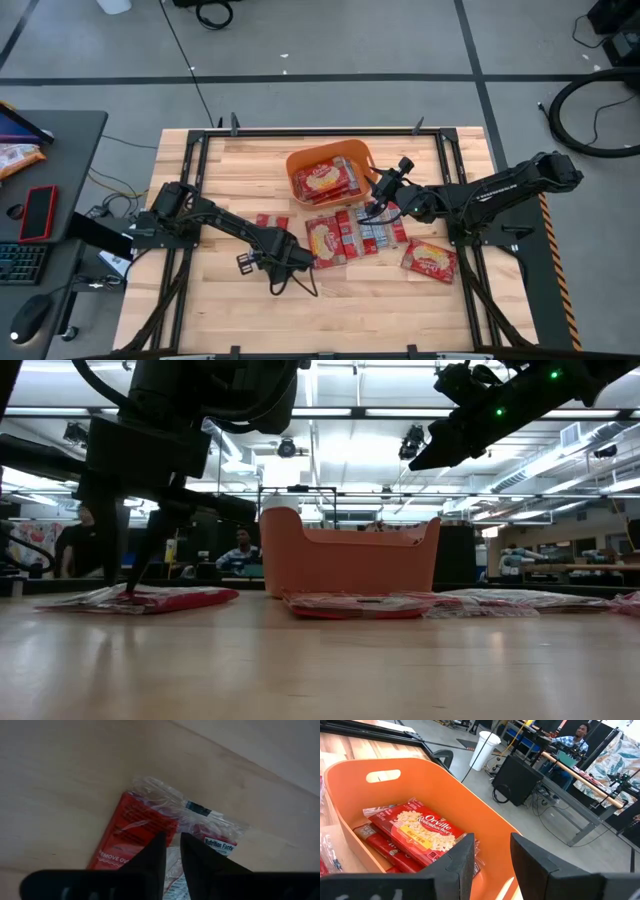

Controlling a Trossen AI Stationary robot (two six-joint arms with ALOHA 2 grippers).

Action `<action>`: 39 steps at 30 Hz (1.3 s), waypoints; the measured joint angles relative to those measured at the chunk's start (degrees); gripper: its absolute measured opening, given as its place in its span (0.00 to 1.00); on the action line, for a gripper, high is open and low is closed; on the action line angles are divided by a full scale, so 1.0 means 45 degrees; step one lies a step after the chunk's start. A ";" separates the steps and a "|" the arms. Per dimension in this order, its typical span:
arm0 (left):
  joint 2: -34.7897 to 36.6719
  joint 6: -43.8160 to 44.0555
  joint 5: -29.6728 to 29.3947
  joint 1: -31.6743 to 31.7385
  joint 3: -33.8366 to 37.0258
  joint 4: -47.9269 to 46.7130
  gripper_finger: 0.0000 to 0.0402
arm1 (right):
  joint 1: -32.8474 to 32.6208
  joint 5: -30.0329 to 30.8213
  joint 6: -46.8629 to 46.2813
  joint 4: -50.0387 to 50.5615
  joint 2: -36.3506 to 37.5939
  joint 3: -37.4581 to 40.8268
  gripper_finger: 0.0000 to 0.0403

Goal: Sort popcorn bags into baskets
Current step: Put the red popcorn bag into the orange bin

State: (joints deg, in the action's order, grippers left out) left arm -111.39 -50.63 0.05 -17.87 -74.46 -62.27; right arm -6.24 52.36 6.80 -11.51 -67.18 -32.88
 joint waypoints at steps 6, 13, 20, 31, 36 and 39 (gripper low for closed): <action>0.0000 0.0108 0.0000 0.0000 0.0000 -0.0347 0.13 | 0.0000 0.0000 0.0001 0.0000 0.0000 0.0000 0.32; 0.0000 0.2519 0.0128 0.0244 -0.0005 -0.1684 0.12 | 0.0000 0.0000 0.0001 0.0000 0.0000 0.0000 0.32; 0.0000 0.6947 0.0296 0.1047 -0.0005 -0.1931 0.12 | 0.0000 -0.0005 -0.0038 0.0000 0.0000 0.0000 0.32; 0.1011 1.2096 0.0338 0.2200 0.0678 -0.1298 0.15 | 0.0000 -0.0016 -0.0042 0.0023 0.0000 0.0000 0.32; 0.2804 1.3461 0.0485 0.2195 0.2315 0.1089 0.16 | 0.0000 -0.0262 -0.0047 0.0097 0.0000 0.0000 0.32; 0.3577 1.5495 0.0193 0.2200 0.3121 0.2455 0.17 | 0.0000 -0.0272 -0.0109 0.0092 0.0000 0.0000 0.32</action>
State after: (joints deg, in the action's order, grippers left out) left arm -95.30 19.10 0.93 -7.97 -60.41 -51.22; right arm -6.24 51.13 6.31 -11.09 -67.18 -32.88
